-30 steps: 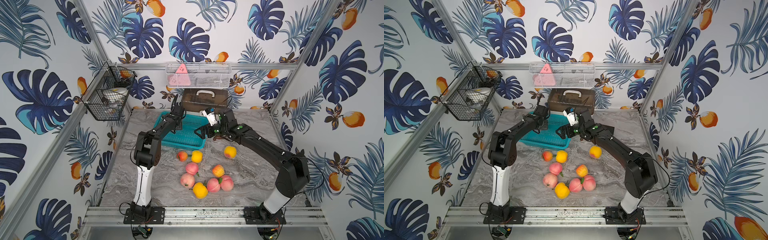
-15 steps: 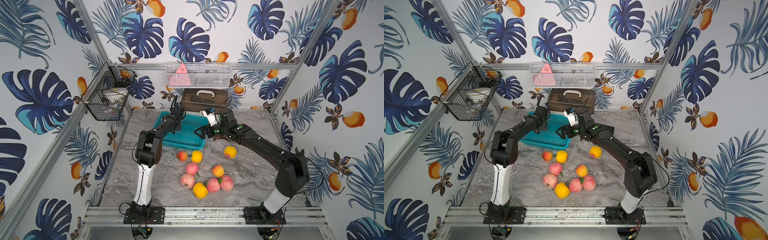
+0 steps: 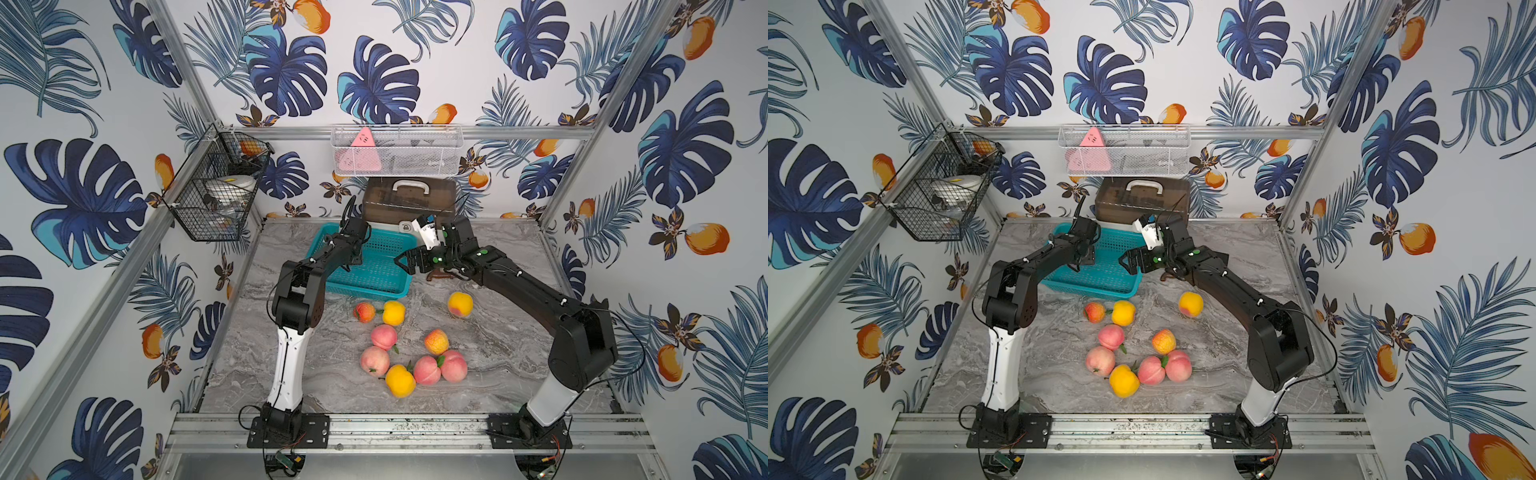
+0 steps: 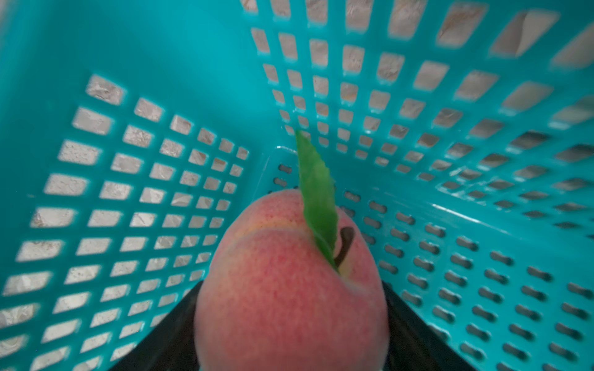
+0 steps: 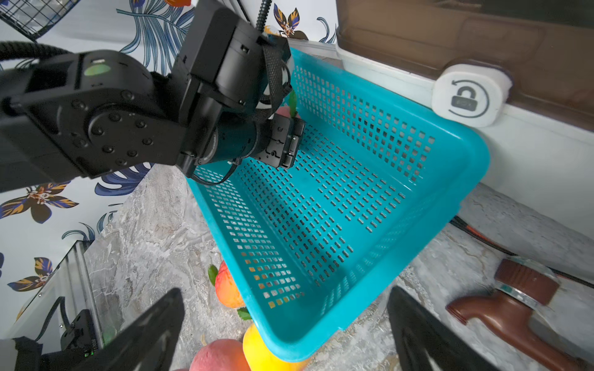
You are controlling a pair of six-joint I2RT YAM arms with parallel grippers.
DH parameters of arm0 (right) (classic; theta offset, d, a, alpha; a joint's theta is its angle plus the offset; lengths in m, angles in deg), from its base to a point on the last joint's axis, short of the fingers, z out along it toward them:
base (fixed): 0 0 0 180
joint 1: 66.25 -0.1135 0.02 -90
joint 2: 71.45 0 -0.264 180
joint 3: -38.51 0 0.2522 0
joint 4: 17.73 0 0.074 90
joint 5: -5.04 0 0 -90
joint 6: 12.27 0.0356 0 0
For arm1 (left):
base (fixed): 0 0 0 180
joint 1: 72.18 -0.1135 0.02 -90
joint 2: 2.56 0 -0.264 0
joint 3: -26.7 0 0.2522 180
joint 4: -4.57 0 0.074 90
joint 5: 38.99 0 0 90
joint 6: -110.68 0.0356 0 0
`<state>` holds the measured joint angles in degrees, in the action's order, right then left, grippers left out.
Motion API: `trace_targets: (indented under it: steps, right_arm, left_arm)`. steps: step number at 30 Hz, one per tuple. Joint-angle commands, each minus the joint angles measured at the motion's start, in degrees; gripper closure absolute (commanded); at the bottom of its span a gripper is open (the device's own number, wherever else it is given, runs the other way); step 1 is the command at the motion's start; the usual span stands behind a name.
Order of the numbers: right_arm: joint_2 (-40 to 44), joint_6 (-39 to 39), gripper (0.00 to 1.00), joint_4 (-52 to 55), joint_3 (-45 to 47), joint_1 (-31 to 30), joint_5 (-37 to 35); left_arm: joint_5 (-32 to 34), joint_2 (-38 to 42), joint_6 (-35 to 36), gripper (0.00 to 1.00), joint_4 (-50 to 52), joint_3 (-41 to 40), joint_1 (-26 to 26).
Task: Put the peaches into the basket
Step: Place the peach in the basket, then pick up the peach from the center of the board.
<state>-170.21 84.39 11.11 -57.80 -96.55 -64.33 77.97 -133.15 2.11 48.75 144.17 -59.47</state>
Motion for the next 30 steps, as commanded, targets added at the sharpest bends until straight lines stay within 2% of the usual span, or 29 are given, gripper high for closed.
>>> trace_targets:
  steps: [1,4,12,15,21,30]
  right_arm:
    - [0.30,0.41,0.00,-0.23,-0.50,0.20,-0.12]
    - [0.91,0.38,0.00,0.34,-0.60,0.50,-0.98]
    - [5.71,0.88,0.00,2.52,1.63,2.00,-5.85]
    - [8.80,1.68,0.00,3.08,3.95,2.09,-7.43]
    - [11.53,3.43,0.00,11.20,5.70,2.07,-13.29]
    - [14.30,6.10,0.00,13.66,12.00,2.05,-15.77]
  left_arm:
    - [0.09,0.32,-1.29,0.19,-0.64,-0.30,-0.19]
    - [0.14,1.00,-1.23,0.16,-0.67,-0.62,-0.14]
    - [-1.43,6.01,-0.67,0.01,1.43,0.01,-0.14]
    - [-2.25,9.09,-0.90,0.01,2.19,-0.96,-0.14]
    - [-6.33,17.43,-1.30,0.01,2.54,-7.20,0.46]
    - [-14.69,28.27,-3.03,0.01,2.37,-20.21,4.80]
